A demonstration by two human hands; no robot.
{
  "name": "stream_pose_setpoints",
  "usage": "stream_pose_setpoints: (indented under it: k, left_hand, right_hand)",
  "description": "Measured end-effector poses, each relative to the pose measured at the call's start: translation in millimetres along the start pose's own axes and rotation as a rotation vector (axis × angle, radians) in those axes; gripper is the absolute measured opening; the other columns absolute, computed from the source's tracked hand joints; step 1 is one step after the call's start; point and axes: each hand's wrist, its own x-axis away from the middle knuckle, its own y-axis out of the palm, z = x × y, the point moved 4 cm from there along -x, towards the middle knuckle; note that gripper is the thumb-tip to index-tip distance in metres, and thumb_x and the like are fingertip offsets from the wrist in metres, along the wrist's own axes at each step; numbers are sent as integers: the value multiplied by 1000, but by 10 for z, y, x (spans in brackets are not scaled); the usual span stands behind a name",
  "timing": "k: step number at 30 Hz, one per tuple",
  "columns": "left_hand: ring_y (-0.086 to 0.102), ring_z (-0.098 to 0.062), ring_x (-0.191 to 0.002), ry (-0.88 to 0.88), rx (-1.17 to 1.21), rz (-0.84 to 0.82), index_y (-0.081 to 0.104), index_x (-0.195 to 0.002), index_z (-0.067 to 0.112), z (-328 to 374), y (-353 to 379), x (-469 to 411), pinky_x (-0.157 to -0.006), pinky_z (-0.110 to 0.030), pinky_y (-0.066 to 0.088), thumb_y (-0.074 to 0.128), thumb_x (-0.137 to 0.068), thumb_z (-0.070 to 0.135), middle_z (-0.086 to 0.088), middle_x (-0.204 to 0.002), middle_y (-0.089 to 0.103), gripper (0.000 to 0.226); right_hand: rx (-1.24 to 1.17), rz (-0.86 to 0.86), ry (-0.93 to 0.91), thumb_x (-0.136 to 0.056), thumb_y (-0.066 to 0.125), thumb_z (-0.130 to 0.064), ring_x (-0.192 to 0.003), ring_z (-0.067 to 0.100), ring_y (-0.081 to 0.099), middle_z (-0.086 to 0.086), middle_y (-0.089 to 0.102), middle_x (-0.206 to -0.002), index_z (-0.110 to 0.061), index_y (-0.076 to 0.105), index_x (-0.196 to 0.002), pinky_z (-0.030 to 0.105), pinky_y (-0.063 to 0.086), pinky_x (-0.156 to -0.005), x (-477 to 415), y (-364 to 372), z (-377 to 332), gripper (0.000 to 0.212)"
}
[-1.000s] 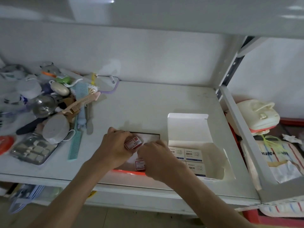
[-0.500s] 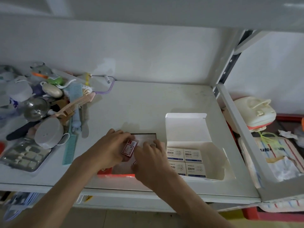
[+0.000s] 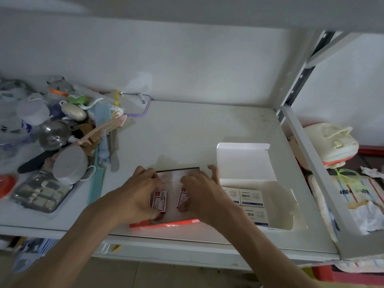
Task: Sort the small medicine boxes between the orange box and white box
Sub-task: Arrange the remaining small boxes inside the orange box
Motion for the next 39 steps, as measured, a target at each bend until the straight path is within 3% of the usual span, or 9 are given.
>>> stream_pose_setpoints:
  k: [5,8,11,16,22,25,29,33,39]
  left_hand:
    - [29,-11,-114,5,41,-89,57,-107,33,45,-43,89,-99,-33,41,68,-74,54,14,-112,45,41]
    - [26,-9,-113,6,32,-164,54,-107,39,49,-31,155,-97,-32,41,74,-54,70,18,-111,42,65]
    - [30,-7,-112,22,11,-121,46,-101,42,8,-3,210,-93,-31,46,78,-44,67,20,-106,39,69]
    - [31,-5,-108,78,10,-14,54,-101,35,18,-25,241,-90,-23,44,75,-54,60,20,-97,45,58]
    - [25,-5,-116,53,-11,-59,53,-109,37,0,-9,244,-99,-27,38,75,-59,60,21,-107,47,60]
    - [21,-7,-124,29,16,-86,54,-121,39,-1,19,211,-104,-33,30,64,-75,64,22,-122,48,53]
    - [28,-7,-126,4,-3,-59,54,-126,39,-8,-33,179,-107,-33,35,66,-86,39,14,-120,43,42]
    - [42,-10,-114,48,-90,-50,62,-119,37,87,-114,126,-91,-28,46,76,-72,40,10,-110,49,49]
    - [50,-5,-79,71,-179,-70,67,-96,32,217,-161,55,-58,-21,34,77,-66,43,15,-87,46,33]
  right_hand:
    - [46,-4,-24,-72,75,-36,-114,23,53,6,61,-108,-14,63,-101,44,-4,-103,-50,27,-46,38]
    - [46,-14,-95,-71,74,-38,-105,20,57,1,62,-105,-18,66,-102,39,3,-96,-65,47,-121,38]
    - [-11,-18,-157,-71,75,-31,-100,19,53,-1,63,-100,-20,70,-95,33,14,-79,-76,86,-203,27]
    - [-323,-139,-129,-75,76,-17,-91,21,55,1,51,-88,-11,70,-90,31,46,-75,-76,96,-191,18]
    - [-264,-244,-136,-75,73,-21,-90,19,54,-2,46,-84,-28,47,-76,37,53,-76,-76,187,-202,26]
    - [-241,-239,-135,-73,74,-25,-88,25,56,1,45,-86,-20,55,-82,41,54,-73,-84,153,-227,22]
    - [-271,-261,-136,-74,70,-12,-91,21,53,-1,46,-86,-19,61,-86,40,53,-77,-64,107,-201,17]
    - [-275,-302,-180,-85,62,-7,-97,18,46,7,54,-95,-9,66,-100,33,47,-82,2,48,-223,16]
    - [-317,-309,-112,-80,69,-7,-98,26,53,3,43,-99,-16,66,-110,39,49,-86,-15,132,-200,31]
